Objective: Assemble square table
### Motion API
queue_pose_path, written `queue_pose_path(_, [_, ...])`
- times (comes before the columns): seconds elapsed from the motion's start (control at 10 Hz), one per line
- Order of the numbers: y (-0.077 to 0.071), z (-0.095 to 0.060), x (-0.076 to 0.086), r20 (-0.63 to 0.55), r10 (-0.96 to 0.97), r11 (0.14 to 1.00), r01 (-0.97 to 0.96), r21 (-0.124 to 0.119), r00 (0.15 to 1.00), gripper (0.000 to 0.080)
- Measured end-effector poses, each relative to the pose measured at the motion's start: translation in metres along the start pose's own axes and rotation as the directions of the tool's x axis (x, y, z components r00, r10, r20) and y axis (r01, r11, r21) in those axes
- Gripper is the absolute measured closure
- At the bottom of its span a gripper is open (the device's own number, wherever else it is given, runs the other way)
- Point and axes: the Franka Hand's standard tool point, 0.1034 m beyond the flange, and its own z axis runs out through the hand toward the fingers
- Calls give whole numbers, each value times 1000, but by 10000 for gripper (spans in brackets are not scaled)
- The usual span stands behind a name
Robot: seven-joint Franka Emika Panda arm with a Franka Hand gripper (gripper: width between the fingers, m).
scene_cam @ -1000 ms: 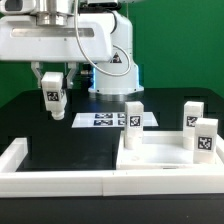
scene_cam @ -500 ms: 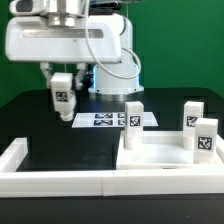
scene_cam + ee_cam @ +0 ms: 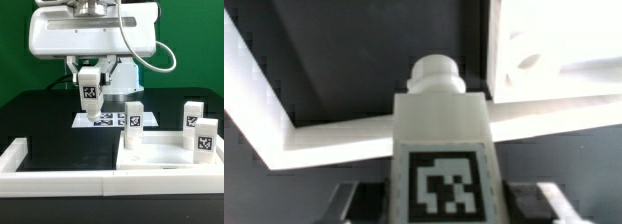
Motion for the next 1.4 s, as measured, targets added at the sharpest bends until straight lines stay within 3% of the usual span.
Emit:
queue_pose_path(0.1, [1,0,2,-13,-2,1000,1,-5,1000,509])
queue_pose_path(0.3, [11,-4,6,-132,-23,998,15,-58,991,509])
queue_pose_path(0.4, [7,-2,2,-132,-32,998,25,-59,991,509])
queue_pose_path(0.8, [-47,4,10,-147,-89,996,89,-6,985,509])
queue_pose_path(1.4, [-48,8,12,-164,-103,995,102,-13,981,509])
